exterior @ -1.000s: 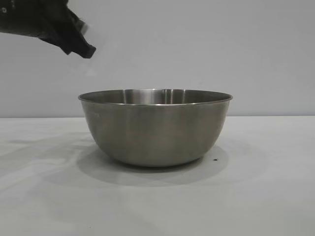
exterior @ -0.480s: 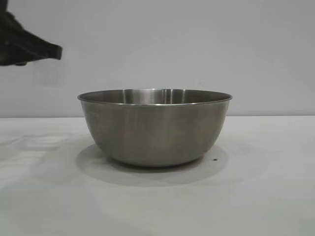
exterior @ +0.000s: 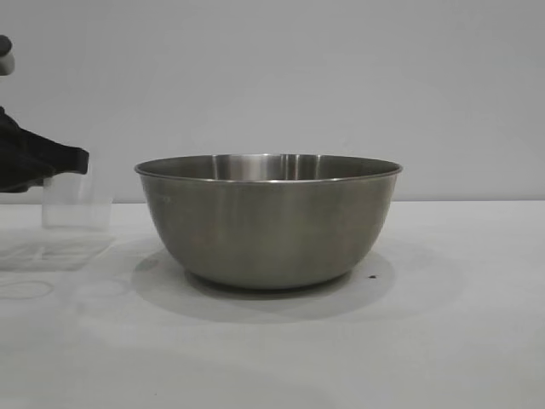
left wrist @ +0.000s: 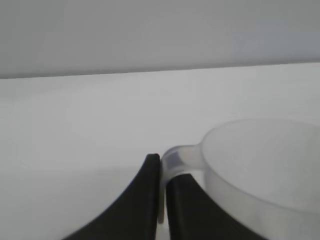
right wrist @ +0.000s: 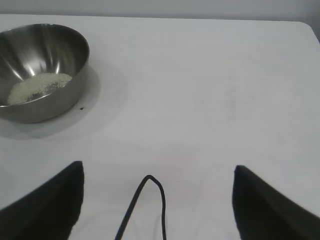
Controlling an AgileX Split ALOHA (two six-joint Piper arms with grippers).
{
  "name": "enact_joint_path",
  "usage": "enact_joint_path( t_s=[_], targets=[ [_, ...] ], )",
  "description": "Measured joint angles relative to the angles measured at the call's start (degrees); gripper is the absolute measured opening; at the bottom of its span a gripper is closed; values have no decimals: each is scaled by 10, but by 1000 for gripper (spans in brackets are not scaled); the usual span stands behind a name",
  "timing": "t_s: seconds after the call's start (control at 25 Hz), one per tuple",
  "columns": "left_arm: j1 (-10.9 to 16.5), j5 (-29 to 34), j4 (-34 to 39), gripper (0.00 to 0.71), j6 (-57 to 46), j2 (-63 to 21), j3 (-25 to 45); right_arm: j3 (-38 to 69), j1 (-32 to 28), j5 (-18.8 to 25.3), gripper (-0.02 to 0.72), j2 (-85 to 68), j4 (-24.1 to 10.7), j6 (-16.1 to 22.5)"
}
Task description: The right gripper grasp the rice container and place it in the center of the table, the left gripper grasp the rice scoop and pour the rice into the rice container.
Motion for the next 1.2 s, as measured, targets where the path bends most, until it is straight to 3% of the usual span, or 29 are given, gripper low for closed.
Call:
enact_joint_path(
  t_s=[0.12,0.4,0.6,0.64,0.92,1.08,1.2],
  targets=[
    [0,0,0,0,0,3,0,0,0,0,545,0,0,0],
    [0,-1,4,308,0,3,42,0,0,0,545,0,0,0],
    [0,-1,12,308,-16,-13,101,0,0,0,545,0,0,0],
    [0,-1,12,349,-17,-23,115,0,0,0,545,0,0,0],
    [1,2,34,333,-43,-132,181,0,0,0,545,0,0,0],
    [1,55,82,333,-66,-210,186,0,0,0,545,0,1,0],
    [1,133,88,333,-71,-269,186,0,0,0,545,0,1,0]
  ],
)
